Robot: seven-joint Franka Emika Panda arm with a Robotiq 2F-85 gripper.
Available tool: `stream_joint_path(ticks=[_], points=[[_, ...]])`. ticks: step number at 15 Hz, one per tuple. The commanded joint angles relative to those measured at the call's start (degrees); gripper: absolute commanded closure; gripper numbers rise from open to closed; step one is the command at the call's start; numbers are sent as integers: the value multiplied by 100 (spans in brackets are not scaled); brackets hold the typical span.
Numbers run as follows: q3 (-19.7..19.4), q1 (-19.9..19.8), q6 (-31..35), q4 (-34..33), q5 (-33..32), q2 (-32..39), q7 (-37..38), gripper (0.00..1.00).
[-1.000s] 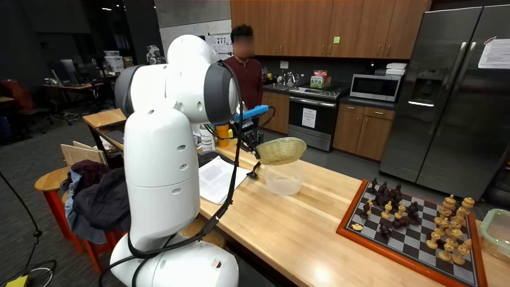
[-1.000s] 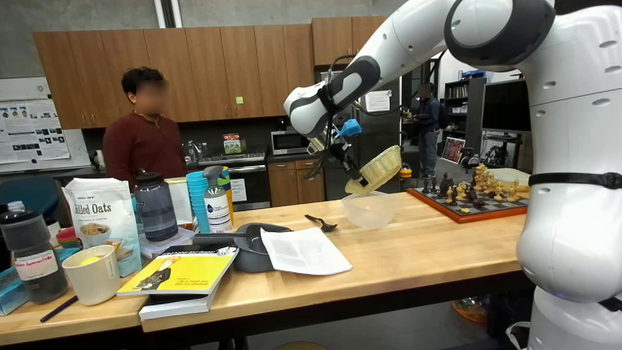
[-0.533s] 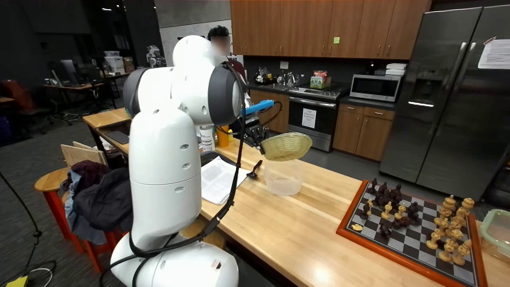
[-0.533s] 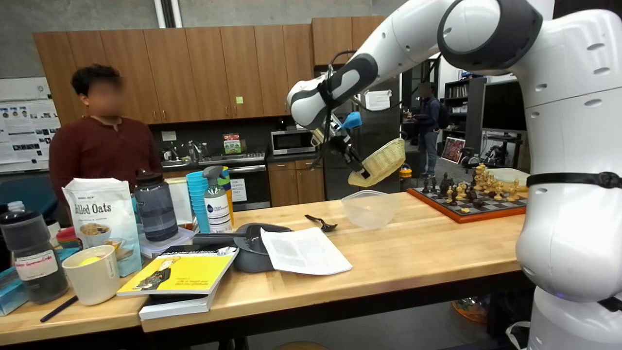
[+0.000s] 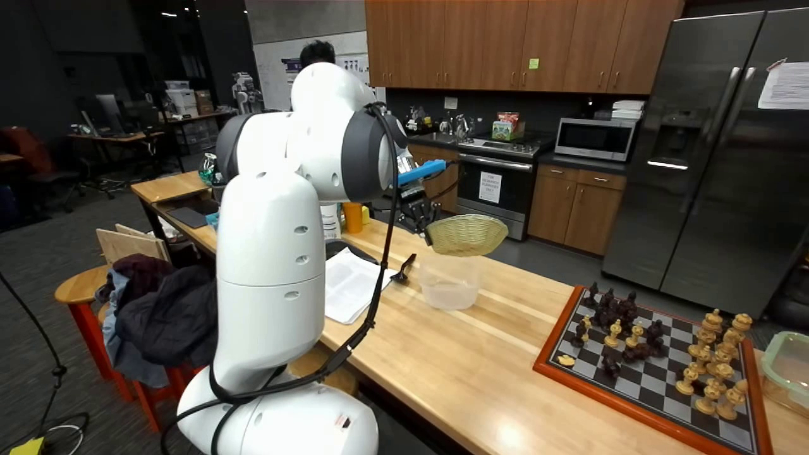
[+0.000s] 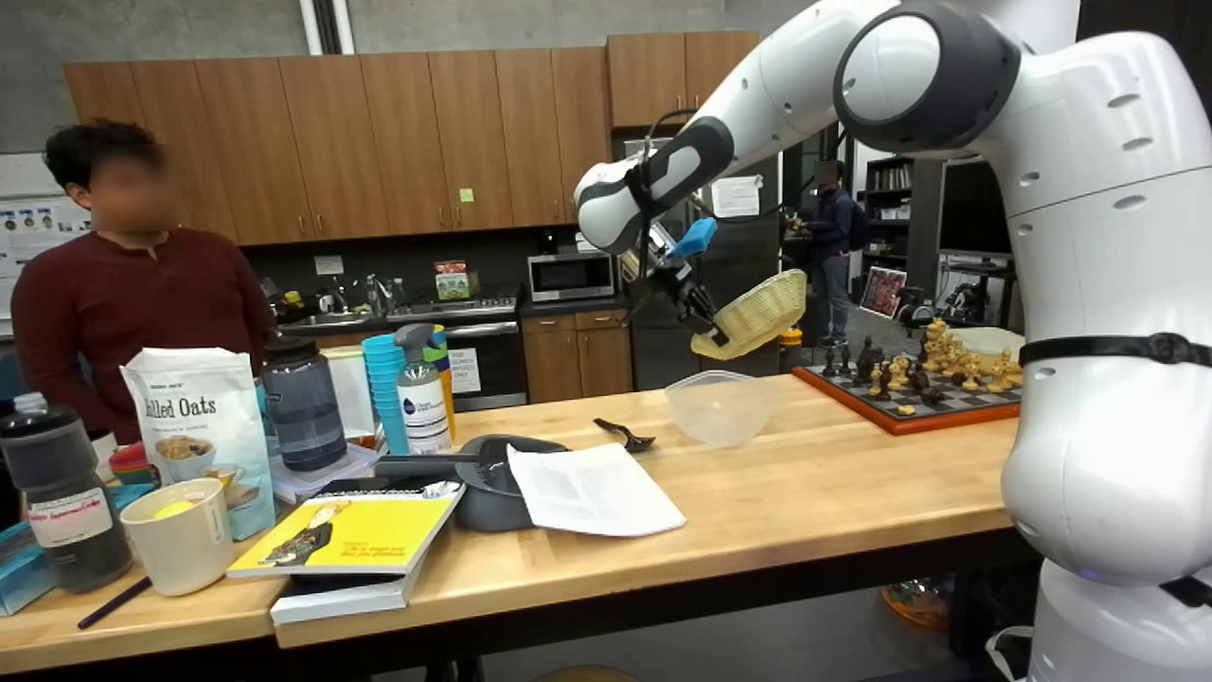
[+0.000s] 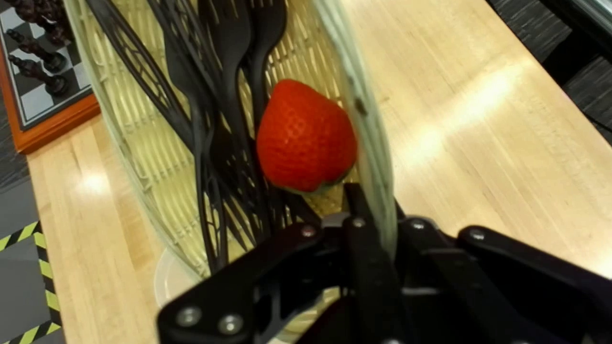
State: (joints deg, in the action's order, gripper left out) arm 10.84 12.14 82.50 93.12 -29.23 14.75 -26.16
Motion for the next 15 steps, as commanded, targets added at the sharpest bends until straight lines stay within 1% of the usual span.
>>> stream_joint_path(ticks=[1,7,11,15], points=[[-30,74,-52,-49,-213,131,512,98],[47,376,-86,240,-690,179,1350,98],[132,562,-193,405,-1002,202,1616,98],[147,621,-497,264,-1115,282,1790,98]])
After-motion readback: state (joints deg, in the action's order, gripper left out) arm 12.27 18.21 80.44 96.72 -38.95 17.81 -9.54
